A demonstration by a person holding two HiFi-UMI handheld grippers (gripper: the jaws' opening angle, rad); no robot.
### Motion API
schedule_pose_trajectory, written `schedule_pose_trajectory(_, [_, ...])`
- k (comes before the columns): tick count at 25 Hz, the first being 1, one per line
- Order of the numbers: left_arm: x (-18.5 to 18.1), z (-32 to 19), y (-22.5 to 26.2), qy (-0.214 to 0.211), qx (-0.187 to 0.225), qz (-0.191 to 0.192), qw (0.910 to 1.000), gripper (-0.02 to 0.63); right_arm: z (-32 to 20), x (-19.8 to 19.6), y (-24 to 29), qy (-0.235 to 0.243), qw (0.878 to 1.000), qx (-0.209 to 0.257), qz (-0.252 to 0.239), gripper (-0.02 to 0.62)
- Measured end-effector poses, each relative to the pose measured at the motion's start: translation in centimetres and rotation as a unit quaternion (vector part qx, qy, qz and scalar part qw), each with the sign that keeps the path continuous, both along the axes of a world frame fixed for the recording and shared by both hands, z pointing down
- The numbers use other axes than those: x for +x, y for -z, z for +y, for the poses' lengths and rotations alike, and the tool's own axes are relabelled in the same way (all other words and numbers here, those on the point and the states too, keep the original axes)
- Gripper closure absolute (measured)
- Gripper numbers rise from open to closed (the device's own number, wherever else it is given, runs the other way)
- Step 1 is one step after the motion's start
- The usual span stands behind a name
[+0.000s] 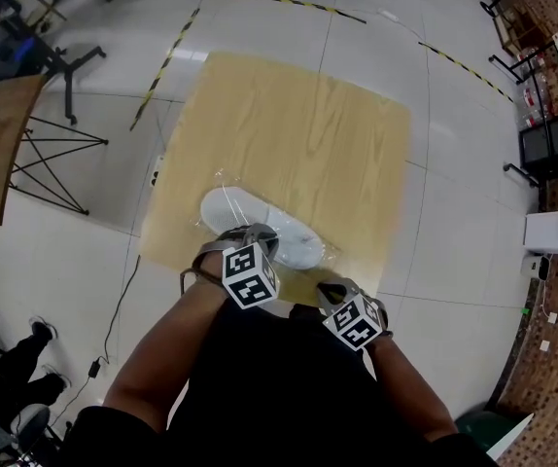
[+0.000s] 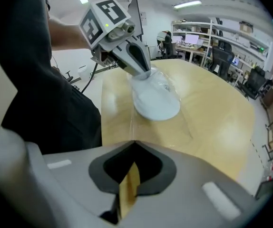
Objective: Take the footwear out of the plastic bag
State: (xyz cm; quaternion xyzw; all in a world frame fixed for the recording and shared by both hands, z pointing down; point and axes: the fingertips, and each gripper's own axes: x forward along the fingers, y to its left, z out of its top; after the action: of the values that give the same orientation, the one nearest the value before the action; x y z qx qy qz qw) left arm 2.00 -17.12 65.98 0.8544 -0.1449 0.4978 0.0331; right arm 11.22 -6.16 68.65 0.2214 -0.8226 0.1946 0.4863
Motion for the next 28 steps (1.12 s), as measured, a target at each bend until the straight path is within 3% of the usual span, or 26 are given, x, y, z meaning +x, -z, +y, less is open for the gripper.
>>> schedule_pose_trajectory(4, [-0.2,0.0,-0.1,0.006,0.009,-0.003,0.9999,0.572,-0.1,1.5,0.1,-0.007,1.000,0.005,0.021,0.594])
schedule_pose_trajectory(6, [-0.4,0.0,0.1,0.007,0.005,-0.002,1.0000,0.572,-0.4,2.8,0.4,-0.035,0.999,-0.002,0.021,0.594])
schedule_pose_trajectory(9, [-0.2,0.1,1.2,-0.001,0.011,0.011,0.9999,0.572,-2.0,3.0,2.0,-0.118,0.991,-0.032,-0.055,0.592])
schedule_pose_trajectory(13, [0.3,0.2,2.0,0.001,0.025,0.020,0.9995,0.572,-4.6,0.6,3.1,-0.224,0.953,-0.096,-0.178,0.538])
schedule_pose_trajectory(19, [1.2,0.8,3.1,-0.012,0.035,0.025,0.9990,0.572,-6.7,-0.2,1.6,-0.317,0.909,-0.161,-0.218,0.422])
schedule_pose_trajectory(23, [1.1,1.4,3.3,-0.012,0.038,0.036,0.9986,0.572,-7.3,-0.7,0.9,-0.369,0.880,-0.193,-0.230,0.422])
schedule_pose_trajectory(25, [0.6,1.4,3.0,-0.003,0.039,0.031,0.9987,0.572,-7.6,-1.1,1.4,-0.365,0.881,-0.186,-0.238,0.465])
schedule_pose_trajectory(28, [-0.3,1.0,2.6,0.010,0.044,0.013,0.9989,0.572,-8.3,-1.2,3.5,-0.331,0.893,-0.164,-0.257,0.500])
